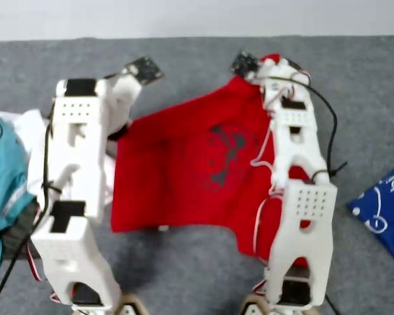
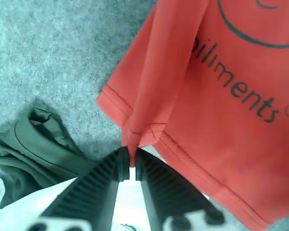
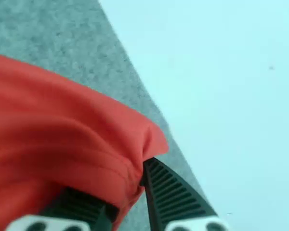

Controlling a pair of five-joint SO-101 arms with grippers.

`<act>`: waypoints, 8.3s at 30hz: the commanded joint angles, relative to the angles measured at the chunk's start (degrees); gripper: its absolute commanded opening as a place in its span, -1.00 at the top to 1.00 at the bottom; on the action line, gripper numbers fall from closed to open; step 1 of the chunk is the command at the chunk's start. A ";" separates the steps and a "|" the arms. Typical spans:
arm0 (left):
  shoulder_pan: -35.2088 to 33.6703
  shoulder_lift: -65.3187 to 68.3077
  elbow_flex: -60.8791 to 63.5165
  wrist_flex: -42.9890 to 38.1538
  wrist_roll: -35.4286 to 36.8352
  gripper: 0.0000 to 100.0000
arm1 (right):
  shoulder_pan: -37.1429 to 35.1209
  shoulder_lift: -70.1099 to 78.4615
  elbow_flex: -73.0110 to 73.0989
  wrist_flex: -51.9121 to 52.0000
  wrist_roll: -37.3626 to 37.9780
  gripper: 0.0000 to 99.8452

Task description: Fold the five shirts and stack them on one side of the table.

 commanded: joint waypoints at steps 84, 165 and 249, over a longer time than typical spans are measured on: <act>2.02 8.62 -7.96 5.10 11.25 0.99 | -3.82 -14.20 -19.60 82.59 -26.02 0.73; 8.18 -10.81 -2.07 3.96 12.84 0.99 | -0.48 -7.78 -53.01 91.65 -31.21 0.98; -6.51 -23.82 31.34 8.53 -18.73 0.75 | 17.27 -81.01 63.56 91.21 -7.74 0.52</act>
